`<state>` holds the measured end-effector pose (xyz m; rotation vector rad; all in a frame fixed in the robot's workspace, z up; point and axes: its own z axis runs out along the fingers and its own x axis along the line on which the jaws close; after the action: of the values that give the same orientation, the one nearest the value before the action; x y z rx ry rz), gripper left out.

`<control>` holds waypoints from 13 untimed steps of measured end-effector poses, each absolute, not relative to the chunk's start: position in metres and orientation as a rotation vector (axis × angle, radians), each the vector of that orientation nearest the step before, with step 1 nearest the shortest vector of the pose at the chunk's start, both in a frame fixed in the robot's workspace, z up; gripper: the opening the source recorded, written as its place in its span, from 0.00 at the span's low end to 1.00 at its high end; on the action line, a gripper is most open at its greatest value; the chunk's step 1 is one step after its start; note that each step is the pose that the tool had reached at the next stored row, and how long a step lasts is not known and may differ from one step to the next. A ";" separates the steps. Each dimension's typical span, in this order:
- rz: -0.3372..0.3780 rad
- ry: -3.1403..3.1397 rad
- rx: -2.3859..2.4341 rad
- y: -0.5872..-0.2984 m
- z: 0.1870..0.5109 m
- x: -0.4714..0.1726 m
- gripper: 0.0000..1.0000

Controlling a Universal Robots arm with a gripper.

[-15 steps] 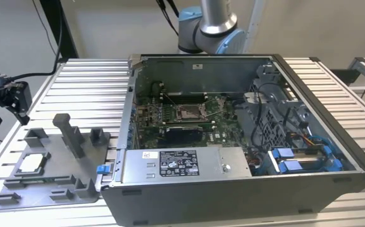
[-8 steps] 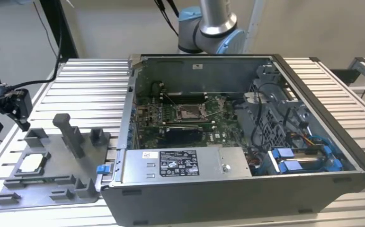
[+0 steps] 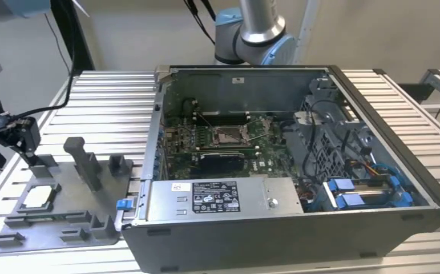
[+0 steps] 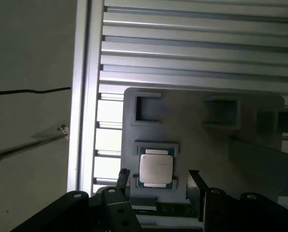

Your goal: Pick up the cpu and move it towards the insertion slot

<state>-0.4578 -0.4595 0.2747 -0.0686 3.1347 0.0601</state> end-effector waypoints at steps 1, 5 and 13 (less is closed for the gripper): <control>0.060 3.134 -0.065 -0.460 0.273 -0.458 1.00; 0.060 3.133 -0.052 -0.460 0.266 -0.458 1.00; 0.060 3.133 -0.025 -0.462 0.251 -0.458 1.00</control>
<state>-0.4582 -0.4620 0.2510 -0.0252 3.1330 0.0595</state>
